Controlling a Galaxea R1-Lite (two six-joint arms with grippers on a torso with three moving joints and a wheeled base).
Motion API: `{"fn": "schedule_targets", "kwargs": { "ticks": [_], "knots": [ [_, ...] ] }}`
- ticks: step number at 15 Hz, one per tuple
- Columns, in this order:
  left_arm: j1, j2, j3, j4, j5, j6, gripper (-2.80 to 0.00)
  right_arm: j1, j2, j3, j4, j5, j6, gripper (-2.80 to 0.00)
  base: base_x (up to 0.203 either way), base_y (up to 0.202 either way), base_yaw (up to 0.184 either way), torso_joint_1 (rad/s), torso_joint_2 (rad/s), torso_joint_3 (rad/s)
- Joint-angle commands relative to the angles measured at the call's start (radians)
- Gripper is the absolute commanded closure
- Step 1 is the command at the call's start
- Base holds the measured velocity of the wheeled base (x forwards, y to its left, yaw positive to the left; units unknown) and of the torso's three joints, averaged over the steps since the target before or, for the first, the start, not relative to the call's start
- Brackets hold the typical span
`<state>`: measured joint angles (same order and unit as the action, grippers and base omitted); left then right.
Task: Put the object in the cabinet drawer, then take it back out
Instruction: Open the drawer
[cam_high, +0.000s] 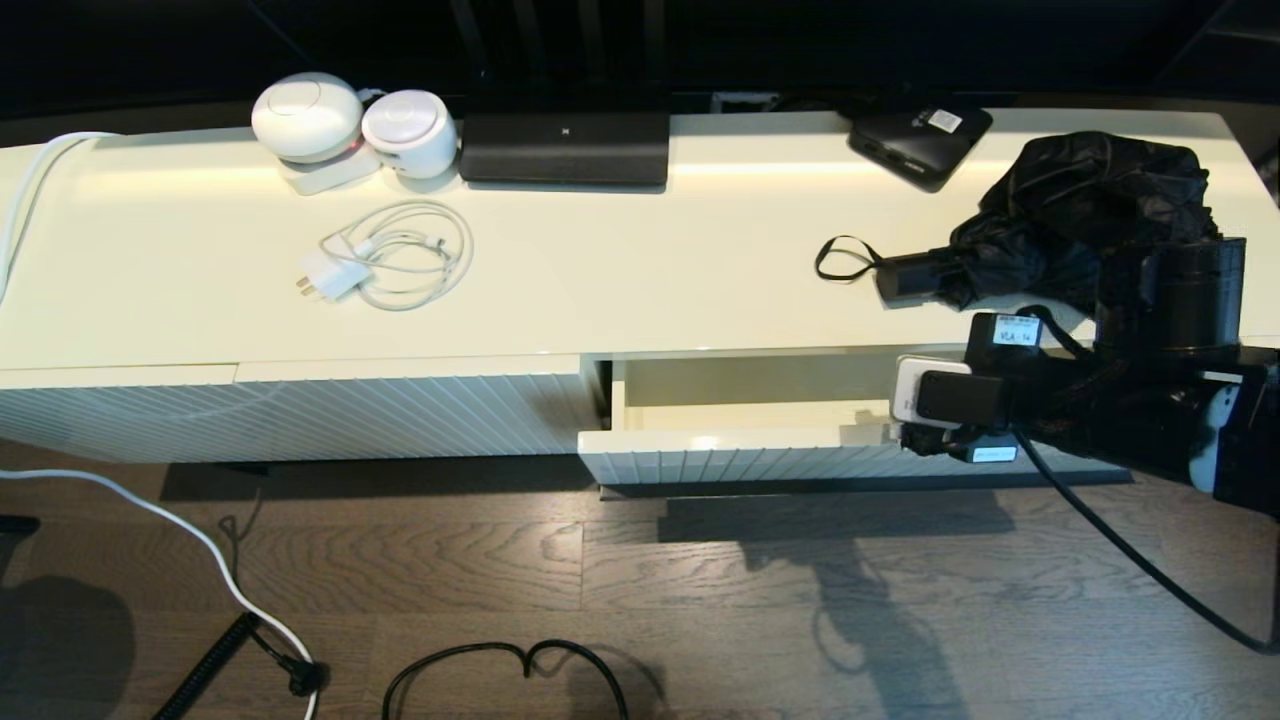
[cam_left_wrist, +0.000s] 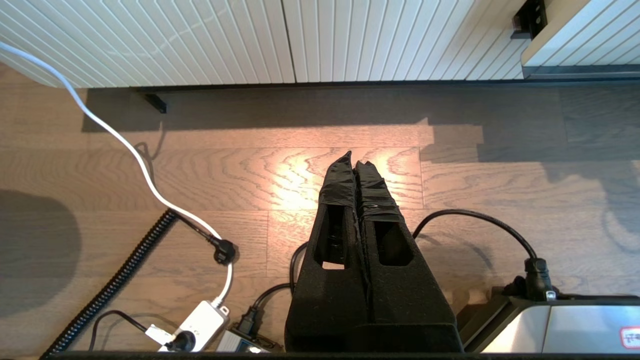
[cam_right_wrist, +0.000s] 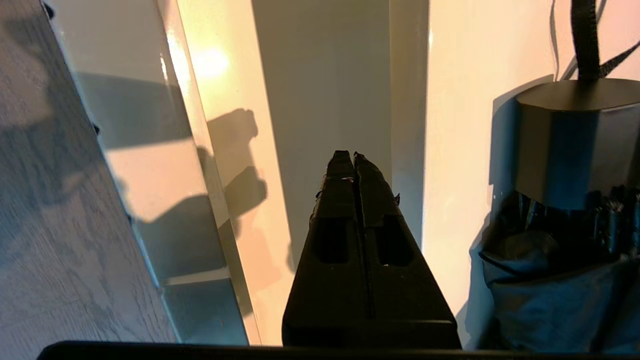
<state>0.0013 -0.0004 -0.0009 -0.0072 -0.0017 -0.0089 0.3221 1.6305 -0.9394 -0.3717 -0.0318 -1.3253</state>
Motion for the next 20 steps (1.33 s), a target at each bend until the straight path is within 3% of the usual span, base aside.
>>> {"fn": "schedule_targets", "kwargs": {
  "ticks": [1, 5, 13, 20],
  "knots": [
    [0.000, -0.003, 0.001, 0.000, 0.000, 0.000, 0.00, 0.000, 0.027, -0.009, -0.001, 0.000, -0.008, 0.00, 0.000, 0.000, 0.000, 0.000, 0.00, 0.000],
    [0.000, -0.002, -0.001, 0.000, 0.000, 0.001, 0.00, 0.000, 0.022, -0.012, 0.051, 0.001, -0.008, 0.00, 0.000, 0.000, 0.000, 0.000, 0.00, 0.000],
    [0.000, -0.003, 0.001, 0.000, 0.000, 0.000, 0.00, 0.000, -0.055, -0.085, 0.356, 0.001, -0.008, 0.00, 0.000, 0.000, 0.000, 0.000, 0.00, 0.000],
    [0.000, -0.003, -0.001, 0.000, 0.000, 0.001, 0.00, 0.000, -0.062, 0.016, 0.380, 0.004, 0.000, 0.00, 0.000, 0.000, 0.000, 0.000, 0.00, 0.000]
  ]
}}
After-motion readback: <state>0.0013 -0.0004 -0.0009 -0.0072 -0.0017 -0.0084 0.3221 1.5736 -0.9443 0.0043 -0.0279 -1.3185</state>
